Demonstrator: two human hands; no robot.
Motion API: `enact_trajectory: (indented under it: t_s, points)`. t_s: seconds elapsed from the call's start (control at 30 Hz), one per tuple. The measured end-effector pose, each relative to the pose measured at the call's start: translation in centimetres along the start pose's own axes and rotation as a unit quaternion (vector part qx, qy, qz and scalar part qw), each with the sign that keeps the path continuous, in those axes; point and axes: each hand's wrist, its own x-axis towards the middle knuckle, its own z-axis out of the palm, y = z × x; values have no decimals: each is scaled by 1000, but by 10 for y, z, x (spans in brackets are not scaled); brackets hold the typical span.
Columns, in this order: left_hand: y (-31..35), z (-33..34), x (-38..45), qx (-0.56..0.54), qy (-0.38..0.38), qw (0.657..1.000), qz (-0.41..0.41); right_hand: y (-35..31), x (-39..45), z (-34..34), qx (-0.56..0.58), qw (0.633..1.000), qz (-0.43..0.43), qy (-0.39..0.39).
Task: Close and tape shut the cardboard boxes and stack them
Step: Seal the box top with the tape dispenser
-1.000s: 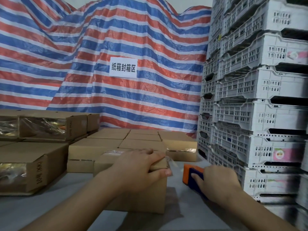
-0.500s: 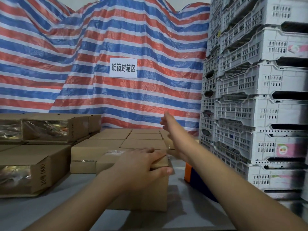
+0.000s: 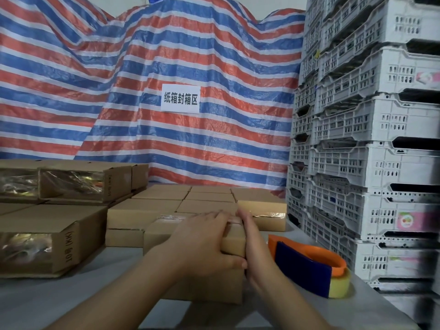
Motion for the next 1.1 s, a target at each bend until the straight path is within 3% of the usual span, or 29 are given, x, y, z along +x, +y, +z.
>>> enact_trajectory:
  t_s: [0.13, 0.23, 0.33, 0.43, 0.57, 0.67, 0.8, 0.93, 1.1]
  points:
    - [-4, -11, -4, -97, 7, 995, -7, 14, -6, -6, -30, 999, 24, 23]
    - [-17, -26, -19, -175, 76, 981, -20, 19, -16, -15, -100, 995, 26, -12]
    - [-39, -31, -41, -210, 147, 962, -91, 18, -20, -13, -182, 982, -39, -24]
    - [-57, -22, -63, -344, 153, 907, -188, 24, -31, -15, -232, 965, -87, -85]
    - [-62, -8, -85, -520, 80, 817, -237, 31, -31, -15, -253, 952, -136, -101]
    - [-57, 1, -84, -551, 111, 790, -246, 29, -29, -15, -248, 952, -150, -101]
    - [-39, -11, -63, -493, 178, 815, -248, 12, -26, -22, -204, 961, -176, -59]
    - [-12, -45, -4, -477, 240, 826, -182, -49, -2, -45, -147, 957, -247, 26]
    - [20, -58, 104, -492, 230, 819, -184, -130, 31, -94, -135, 962, -232, 47]
